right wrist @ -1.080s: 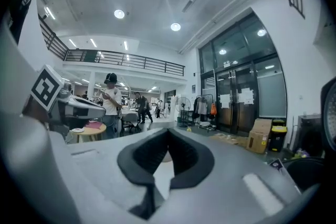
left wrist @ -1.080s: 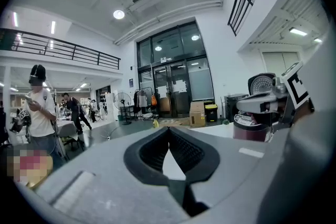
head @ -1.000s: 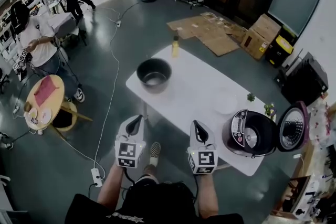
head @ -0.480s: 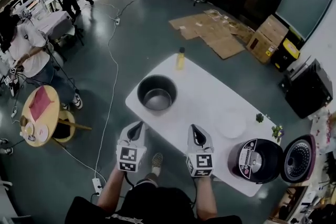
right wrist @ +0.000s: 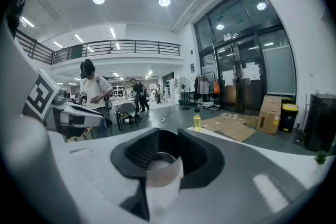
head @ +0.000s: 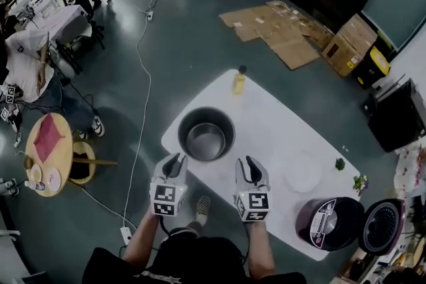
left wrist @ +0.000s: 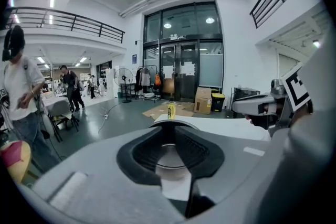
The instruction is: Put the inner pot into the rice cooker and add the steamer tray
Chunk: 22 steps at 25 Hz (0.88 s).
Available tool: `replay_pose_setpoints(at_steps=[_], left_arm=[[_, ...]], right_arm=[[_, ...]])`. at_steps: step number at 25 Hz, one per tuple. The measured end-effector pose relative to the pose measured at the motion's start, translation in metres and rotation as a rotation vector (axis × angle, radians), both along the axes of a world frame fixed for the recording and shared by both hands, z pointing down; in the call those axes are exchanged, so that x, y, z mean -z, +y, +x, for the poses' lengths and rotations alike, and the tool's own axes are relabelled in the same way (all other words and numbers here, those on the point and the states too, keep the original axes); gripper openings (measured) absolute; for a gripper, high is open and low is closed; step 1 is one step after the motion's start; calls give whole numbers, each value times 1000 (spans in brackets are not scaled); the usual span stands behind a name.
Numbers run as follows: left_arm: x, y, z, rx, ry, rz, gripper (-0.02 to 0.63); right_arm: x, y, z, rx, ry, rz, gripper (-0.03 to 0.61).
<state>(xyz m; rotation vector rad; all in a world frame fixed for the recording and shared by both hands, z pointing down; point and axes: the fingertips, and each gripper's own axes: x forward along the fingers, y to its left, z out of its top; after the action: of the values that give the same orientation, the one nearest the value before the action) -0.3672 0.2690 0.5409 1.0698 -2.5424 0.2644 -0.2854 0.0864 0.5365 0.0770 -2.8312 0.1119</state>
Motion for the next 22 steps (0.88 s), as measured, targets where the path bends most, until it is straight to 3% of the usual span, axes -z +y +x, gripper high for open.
replay_pose_setpoints(at_steps=[2,5,22], left_arm=[[-10,-3,-13,-8,48,8,153],[-30,-9,-29,-23,114,1,229],[-128,-12,-88,23,248,-122,236]], right_arm=[[-11,0,-15,8,21,-31,144],[-33,-5,-34,7,67,-75,206],[-132,-25,-96,-4,264,-146,207]])
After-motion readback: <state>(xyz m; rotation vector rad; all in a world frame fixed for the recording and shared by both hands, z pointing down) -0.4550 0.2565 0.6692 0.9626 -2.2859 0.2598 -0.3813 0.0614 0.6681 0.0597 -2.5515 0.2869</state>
